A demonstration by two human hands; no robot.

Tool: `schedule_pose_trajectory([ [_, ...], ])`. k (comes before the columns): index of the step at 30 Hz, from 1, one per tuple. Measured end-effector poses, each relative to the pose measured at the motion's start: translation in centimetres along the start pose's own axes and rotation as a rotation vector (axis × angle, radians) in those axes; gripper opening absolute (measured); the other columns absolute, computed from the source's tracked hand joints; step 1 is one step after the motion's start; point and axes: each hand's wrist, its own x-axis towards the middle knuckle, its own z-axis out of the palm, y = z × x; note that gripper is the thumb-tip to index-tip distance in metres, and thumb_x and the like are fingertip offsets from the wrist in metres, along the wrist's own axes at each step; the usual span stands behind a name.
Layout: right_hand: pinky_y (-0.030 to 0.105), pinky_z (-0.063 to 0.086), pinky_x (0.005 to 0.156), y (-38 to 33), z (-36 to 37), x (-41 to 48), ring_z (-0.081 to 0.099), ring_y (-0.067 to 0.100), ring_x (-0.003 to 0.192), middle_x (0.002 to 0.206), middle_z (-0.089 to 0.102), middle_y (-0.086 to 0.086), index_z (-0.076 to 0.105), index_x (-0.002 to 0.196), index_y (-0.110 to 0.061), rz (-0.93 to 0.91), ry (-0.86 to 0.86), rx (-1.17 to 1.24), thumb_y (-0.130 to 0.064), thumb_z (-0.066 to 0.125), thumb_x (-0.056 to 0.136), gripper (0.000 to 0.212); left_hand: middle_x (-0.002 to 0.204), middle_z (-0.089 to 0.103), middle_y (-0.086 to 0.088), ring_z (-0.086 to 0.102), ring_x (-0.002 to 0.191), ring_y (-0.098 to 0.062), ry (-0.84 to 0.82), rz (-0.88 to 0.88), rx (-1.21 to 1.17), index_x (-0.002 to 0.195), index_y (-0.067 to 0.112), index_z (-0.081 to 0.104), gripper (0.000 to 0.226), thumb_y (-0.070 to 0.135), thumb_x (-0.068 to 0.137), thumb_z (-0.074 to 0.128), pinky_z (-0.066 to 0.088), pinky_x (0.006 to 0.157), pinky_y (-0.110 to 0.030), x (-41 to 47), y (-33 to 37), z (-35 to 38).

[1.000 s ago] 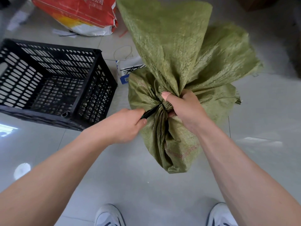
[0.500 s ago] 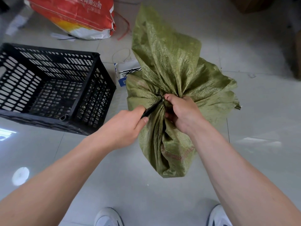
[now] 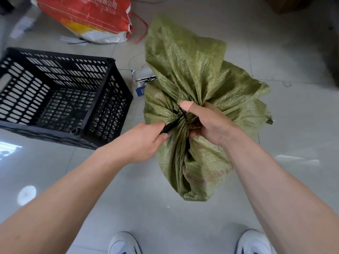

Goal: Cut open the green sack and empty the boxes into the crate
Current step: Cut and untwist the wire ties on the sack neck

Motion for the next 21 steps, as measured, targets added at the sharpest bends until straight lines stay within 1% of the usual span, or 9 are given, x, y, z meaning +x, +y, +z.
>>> schedule_pose_trajectory([
  [3, 0.028, 0.050, 0.048, -0.1, -0.1, -0.1, 0.069, 0.018, 0.070, 0.094, 0.072, 0.001, 0.056, 0.116, -0.021, -0.080, 0.010, 0.001, -0.031, 0.069, 0.090, 0.030, 0.068, 0.048, 0.004, 0.046, 0.059, -0.011, 0.009, -0.009, -0.009, 0.083, 0.024, 0.038, 0.022, 0.035, 0.102, 0.039, 0.031, 0.052, -0.027, 0.0, -0.1, -0.2],
  [5, 0.031, 0.056, 0.053, 0.0, -0.3, -0.1, 0.073, 0.020, 0.080, 0.111, 0.067, 0.000, 0.043, 0.133, -0.022, -0.162, 0.054, -0.101, -0.028, 0.071, 0.089, 0.052, 0.068, 0.047, 0.004, 0.044, 0.058, -0.010, 0.006, -0.014, -0.011, 0.083, 0.023, 0.038, 0.022, 0.034, 0.102, 0.039, 0.031, 0.052, -0.027, -0.1, -0.1, -0.3],
  [7, 0.039, 0.061, 0.061, 0.2, -0.4, -0.2, 0.074, 0.023, 0.089, 0.115, 0.060, -0.006, 0.030, 0.141, -0.028, -0.234, 0.092, -0.209, -0.029, 0.073, 0.087, 0.068, 0.069, 0.046, 0.004, 0.044, 0.059, -0.010, -0.003, -0.027, -0.021, 0.081, 0.024, 0.037, 0.023, 0.034, 0.102, 0.038, 0.030, 0.052, -0.026, 0.0, 0.0, -0.4],
  [9, 0.047, 0.063, 0.065, 0.4, -0.5, -0.4, 0.072, 0.027, 0.093, 0.111, 0.058, -0.009, 0.036, 0.122, -0.031, -0.334, 0.095, -0.296, -0.033, 0.073, 0.085, 0.052, 0.070, 0.047, 0.004, 0.044, 0.060, -0.009, -0.008, -0.044, -0.031, 0.078, 0.026, 0.035, 0.026, 0.033, 0.102, 0.038, 0.030, 0.052, -0.025, 0.1, 0.1, -0.5],
  [11, 0.048, 0.062, 0.064, 0.1, -0.7, -0.9, 0.071, 0.033, 0.091, 0.110, 0.060, 0.000, 0.039, 0.100, -0.033, -0.396, 0.079, -0.319, -0.034, 0.071, 0.086, 0.034, 0.070, 0.047, 0.005, 0.044, 0.060, -0.008, -0.002, -0.050, -0.023, 0.079, 0.025, 0.036, 0.025, 0.034, 0.102, 0.038, 0.030, 0.051, -0.024, 0.2, 0.0, -0.6],
  [13, 0.049, 0.063, 0.063, -0.6, -0.9, -1.3, 0.071, 0.038, 0.084, 0.106, 0.055, 0.005, 0.040, 0.090, -0.036, -0.426, 0.031, -0.311, -0.026, 0.064, 0.093, 0.026, 0.069, 0.047, 0.003, 0.044, 0.059, -0.010, 0.006, -0.056, -0.020, 0.081, 0.022, 0.038, 0.024, 0.034, 0.102, 0.038, 0.031, 0.051, -0.026, 0.2, -0.3, -0.8],
  [16, 0.041, 0.063, 0.066, -2.1, -1.3, -2.0, 0.071, 0.029, 0.091, 0.115, 0.053, -0.008, 0.049, 0.094, -0.043, -0.455, -0.130, -0.463, -0.021, 0.056, 0.098, 0.023, 0.070, 0.050, 0.000, 0.045, 0.058, -0.015, 0.009, -0.063, -0.006, 0.087, 0.018, 0.042, 0.023, 0.035, 0.102, 0.038, 0.034, 0.053, -0.031, 0.2, -0.8, -1.1],
  [19, 0.024, 0.060, 0.067, -3.5, -1.1, -2.1, 0.066, 0.006, 0.100, 0.138, 0.038, -0.035, 0.049, 0.123, -0.065, -0.376, -0.305, -0.659, -0.021, 0.051, 0.101, 0.049, 0.070, 0.050, 0.001, 0.047, 0.059, -0.013, -0.006, -0.041, 0.030, 0.089, 0.019, 0.043, 0.021, 0.034, 0.102, 0.037, 0.034, 0.054, -0.030, 0.0, -1.0, -0.9],
  [21, 0.022, 0.059, 0.067, -4.2, -0.8, -1.7, 0.068, 0.005, 0.093, 0.143, 0.038, -0.029, 0.044, 0.131, -0.065, -0.300, -0.336, -0.787, -0.025, 0.051, 0.101, 0.050, 0.071, 0.051, 0.001, 0.048, 0.062, -0.013, -0.032, -0.024, 0.047, 0.092, 0.020, 0.042, 0.018, 0.034, 0.102, 0.037, 0.035, 0.059, -0.032, 0.0, -1.1, -0.4],
])
